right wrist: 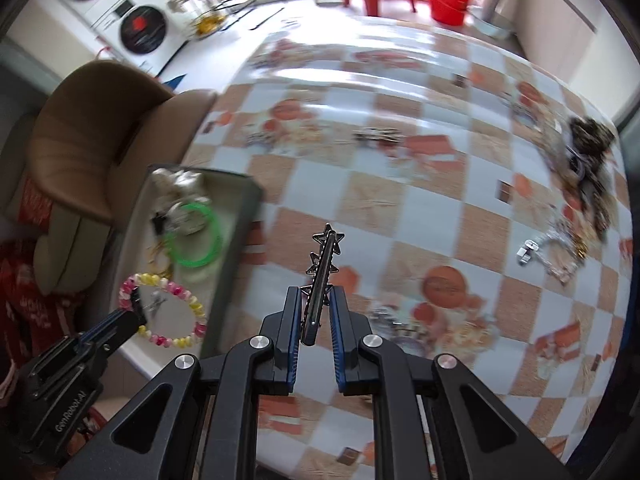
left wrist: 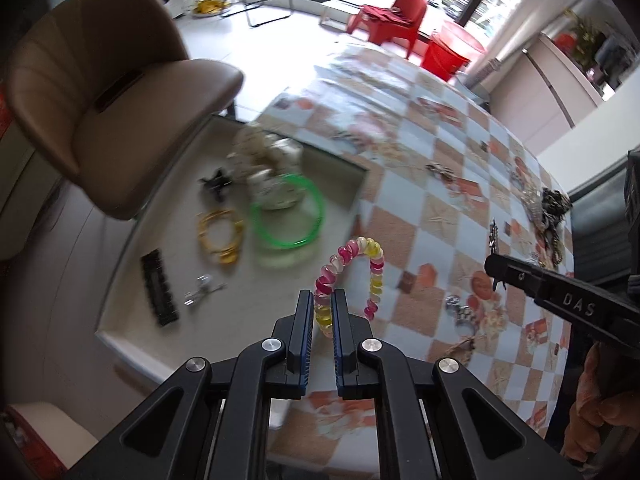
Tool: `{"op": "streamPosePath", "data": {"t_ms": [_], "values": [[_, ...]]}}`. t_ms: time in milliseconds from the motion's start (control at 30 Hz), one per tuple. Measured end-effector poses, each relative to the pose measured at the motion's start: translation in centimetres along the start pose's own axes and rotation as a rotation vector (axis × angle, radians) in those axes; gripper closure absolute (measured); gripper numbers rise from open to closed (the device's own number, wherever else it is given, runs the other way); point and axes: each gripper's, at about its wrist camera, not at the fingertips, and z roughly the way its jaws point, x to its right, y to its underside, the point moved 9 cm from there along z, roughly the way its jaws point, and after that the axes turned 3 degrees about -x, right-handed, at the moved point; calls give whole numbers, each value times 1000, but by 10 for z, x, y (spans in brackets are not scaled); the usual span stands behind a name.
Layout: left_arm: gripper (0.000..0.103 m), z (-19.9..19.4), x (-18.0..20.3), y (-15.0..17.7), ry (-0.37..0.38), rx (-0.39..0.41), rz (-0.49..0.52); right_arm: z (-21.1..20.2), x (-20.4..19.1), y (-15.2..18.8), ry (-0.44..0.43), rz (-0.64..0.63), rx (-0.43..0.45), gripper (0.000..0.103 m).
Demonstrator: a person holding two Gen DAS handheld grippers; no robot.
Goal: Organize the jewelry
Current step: 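Carry the beaded bracelet with the left tool while the right tool carries the spiked clip to the tray, then open both tools to release the bracelet and clip into the tray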
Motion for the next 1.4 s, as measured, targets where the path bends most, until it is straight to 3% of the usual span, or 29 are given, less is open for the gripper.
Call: {"op": "streamPosePath", "data": {"t_ms": [333,633,1033,1400], "values": [[91,19,-69,31,-42,-51,-115,32,-86,6,-41,-174,-68,88],[91,49,-112,50,-92,-106,-170,80,-138,15,-60,-295,-149,88],[91,77,-129,58,-144,-143,-170,143,-152,23,-10,-349,-232,88],[90,81,-130,61,-169,-157,-160,164,-155,32,11,-349,-270,83]]}}
